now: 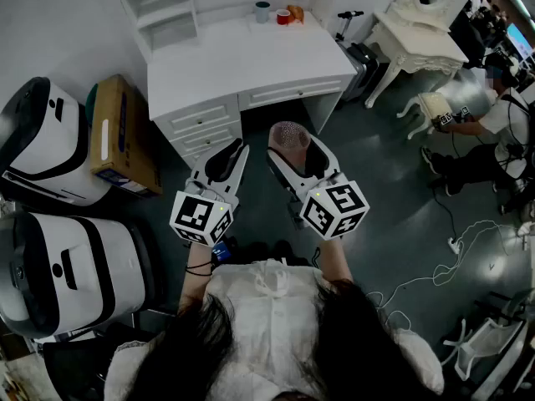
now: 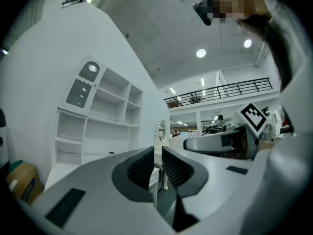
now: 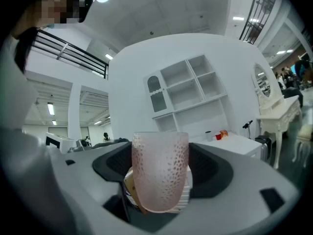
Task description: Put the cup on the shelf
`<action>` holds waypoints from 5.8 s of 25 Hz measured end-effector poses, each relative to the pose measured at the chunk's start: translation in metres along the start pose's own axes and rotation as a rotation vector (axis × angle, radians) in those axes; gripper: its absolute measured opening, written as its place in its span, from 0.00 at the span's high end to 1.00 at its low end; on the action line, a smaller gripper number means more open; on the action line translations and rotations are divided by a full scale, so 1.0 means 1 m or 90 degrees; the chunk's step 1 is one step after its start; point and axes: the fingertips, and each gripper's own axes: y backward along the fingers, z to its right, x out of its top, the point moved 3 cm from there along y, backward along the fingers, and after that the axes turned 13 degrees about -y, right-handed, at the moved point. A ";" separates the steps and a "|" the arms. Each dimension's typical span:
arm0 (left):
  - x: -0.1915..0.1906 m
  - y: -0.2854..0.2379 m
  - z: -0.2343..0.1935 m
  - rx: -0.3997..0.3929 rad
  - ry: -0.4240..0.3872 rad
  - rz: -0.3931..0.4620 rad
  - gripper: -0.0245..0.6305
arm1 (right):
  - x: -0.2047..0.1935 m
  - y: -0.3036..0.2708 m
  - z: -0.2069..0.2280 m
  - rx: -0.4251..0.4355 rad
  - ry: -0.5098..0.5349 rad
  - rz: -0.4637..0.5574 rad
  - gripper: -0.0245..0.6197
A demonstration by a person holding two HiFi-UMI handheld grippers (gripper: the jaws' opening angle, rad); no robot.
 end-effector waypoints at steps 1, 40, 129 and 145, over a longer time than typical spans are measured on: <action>-0.002 0.000 0.001 -0.003 -0.003 -0.004 0.87 | -0.002 -0.001 0.000 -0.001 0.000 -0.001 0.44; -0.031 -0.059 -0.026 -0.044 0.008 -0.014 0.87 | 0.001 -0.049 0.053 -0.038 0.008 -0.010 0.44; -0.074 -0.619 -0.278 -0.168 -0.040 0.001 0.87 | 0.493 -0.513 0.436 -0.018 0.191 0.169 0.44; -0.088 -0.640 -0.297 -0.160 -0.042 -0.014 0.87 | 0.572 -0.638 0.469 0.002 0.209 0.123 0.44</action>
